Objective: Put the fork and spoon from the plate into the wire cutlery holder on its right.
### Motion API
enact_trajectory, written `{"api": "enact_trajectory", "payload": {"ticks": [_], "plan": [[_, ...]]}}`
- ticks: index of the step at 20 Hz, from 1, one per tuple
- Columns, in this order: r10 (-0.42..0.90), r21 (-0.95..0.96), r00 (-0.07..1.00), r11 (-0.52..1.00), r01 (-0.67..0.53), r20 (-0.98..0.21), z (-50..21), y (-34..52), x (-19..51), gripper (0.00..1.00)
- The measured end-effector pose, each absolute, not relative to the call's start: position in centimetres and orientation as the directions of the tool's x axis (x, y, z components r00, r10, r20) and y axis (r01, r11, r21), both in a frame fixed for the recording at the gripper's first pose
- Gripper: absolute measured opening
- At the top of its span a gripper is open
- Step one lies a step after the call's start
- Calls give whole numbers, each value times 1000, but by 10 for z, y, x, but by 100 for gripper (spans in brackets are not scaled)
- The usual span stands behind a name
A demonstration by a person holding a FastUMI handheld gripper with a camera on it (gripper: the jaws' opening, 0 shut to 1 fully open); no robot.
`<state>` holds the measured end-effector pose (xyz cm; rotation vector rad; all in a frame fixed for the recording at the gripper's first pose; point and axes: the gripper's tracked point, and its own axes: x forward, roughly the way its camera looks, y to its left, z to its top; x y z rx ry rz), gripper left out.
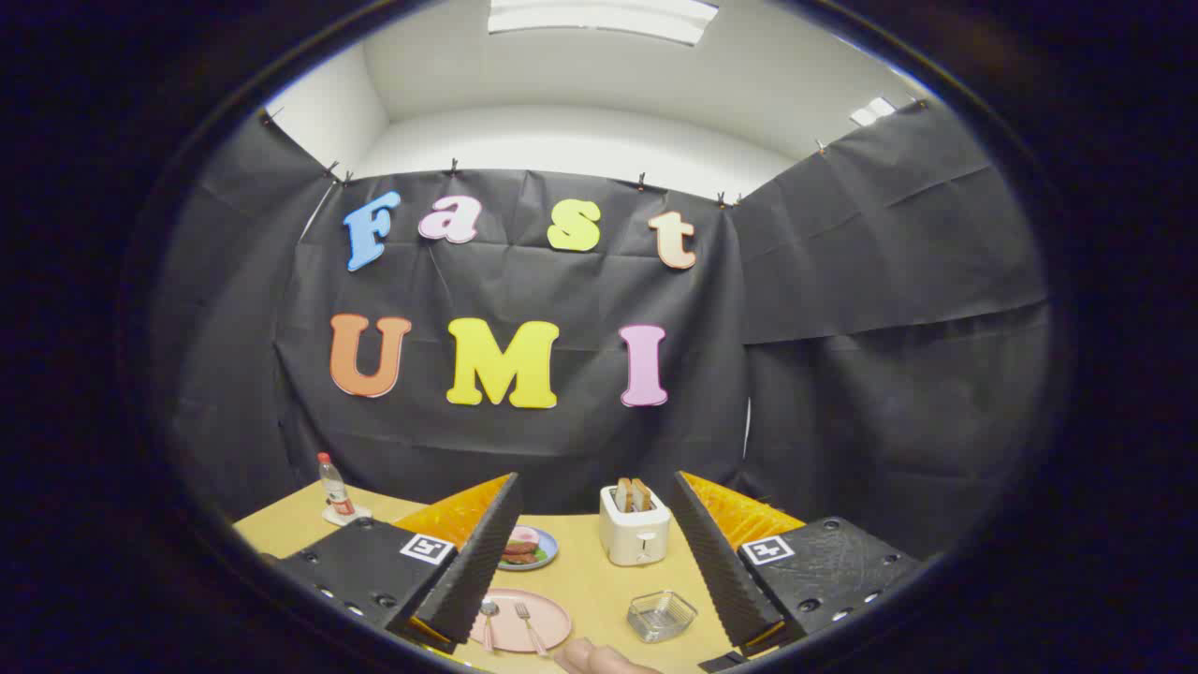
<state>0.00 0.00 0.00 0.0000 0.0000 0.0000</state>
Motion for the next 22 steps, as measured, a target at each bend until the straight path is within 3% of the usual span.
{"api": "enact_trajectory", "payload": {"ticks": [10,18,22], "plan": [[57,-25,996,998,-59,-73,-23,-38,37,95],[134,-40,970,989,-145,-204,-76,-12,63,95],[147,-72,966,984,-166,-213,-92,-3,72,96]]}}
